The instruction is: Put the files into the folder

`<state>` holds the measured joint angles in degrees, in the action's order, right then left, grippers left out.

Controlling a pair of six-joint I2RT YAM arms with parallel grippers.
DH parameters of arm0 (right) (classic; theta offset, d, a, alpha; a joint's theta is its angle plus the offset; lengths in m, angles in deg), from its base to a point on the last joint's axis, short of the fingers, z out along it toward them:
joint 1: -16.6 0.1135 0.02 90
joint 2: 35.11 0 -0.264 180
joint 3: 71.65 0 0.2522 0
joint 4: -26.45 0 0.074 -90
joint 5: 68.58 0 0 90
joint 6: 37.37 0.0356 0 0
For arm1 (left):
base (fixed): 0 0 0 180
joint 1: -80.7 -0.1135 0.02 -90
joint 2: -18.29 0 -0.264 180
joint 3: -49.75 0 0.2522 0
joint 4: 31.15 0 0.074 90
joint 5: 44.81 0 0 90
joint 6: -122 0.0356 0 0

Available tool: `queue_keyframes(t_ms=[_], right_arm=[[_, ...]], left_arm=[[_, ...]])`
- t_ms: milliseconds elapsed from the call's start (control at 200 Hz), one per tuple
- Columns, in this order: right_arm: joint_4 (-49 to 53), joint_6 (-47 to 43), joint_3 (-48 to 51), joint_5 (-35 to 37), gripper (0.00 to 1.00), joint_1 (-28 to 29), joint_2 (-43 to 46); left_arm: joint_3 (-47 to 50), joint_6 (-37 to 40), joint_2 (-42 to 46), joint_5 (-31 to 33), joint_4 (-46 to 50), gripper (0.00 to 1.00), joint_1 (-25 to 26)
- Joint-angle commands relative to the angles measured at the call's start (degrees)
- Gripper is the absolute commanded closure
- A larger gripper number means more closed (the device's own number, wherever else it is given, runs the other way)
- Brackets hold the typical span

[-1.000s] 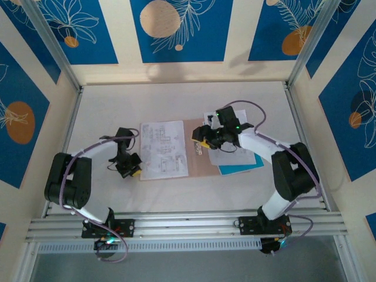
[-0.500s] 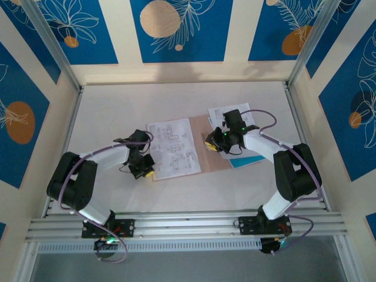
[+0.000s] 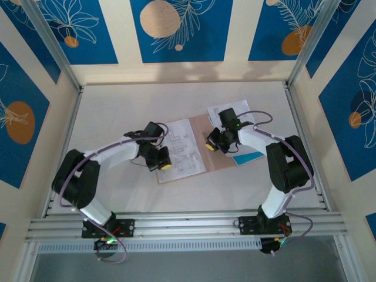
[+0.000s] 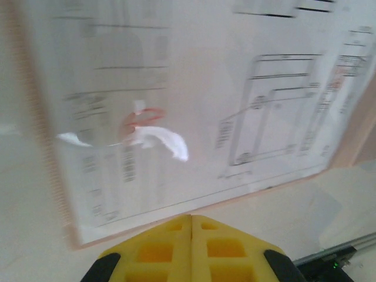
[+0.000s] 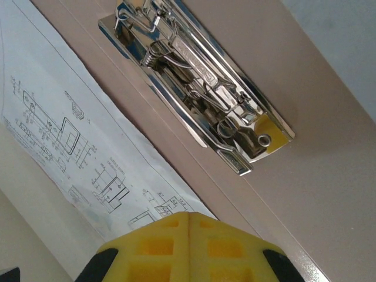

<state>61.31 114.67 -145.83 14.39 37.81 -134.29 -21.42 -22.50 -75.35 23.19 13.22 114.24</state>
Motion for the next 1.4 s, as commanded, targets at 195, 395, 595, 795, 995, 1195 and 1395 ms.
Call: queue_keyframes(t_ms=[195,395,595,795,995,1195,1395], right_arm=[[3.10,1.78,-3.99,0.68,1.00,-1.14,-3.81],[4.66,2.73,-4.94,2.09,1.00,0.21,-4.89],[7.24,3.18,-6.04,4.13,1.00,1.68,-5.74],[8.37,2.59,-7.20,5.18,1.00,1.64,-7.24],[10.23,1.92,-8.83,6.33,1.00,1.53,-8.53],[12.07,1.17,-9.47,7.27,1.00,1.21,-9.73],[13.13,1.00,-8.94,7.74,1.00,1.27,-10.20]], left_arm=[[-5.13,0.88,-10.76,-4.46,-7.39,1.00,3.81],[-2.78,0.21,-12.17,-4.37,-8.59,1.00,3.97],[-0.04,-0.40,-11.56,-4.24,-9.01,1.00,3.93],[1.00,-0.85,-11.04,-3.89,-8.99,1.00,3.93],[1.46,-1.34,-11.03,-3.69,-9.27,1.00,3.90],[1.66,-1.62,-10.69,-3.32,-9.18,1.00,3.95],[2.46,-2.30,-10.51,-3.39,-9.70,1.00,3.90]])
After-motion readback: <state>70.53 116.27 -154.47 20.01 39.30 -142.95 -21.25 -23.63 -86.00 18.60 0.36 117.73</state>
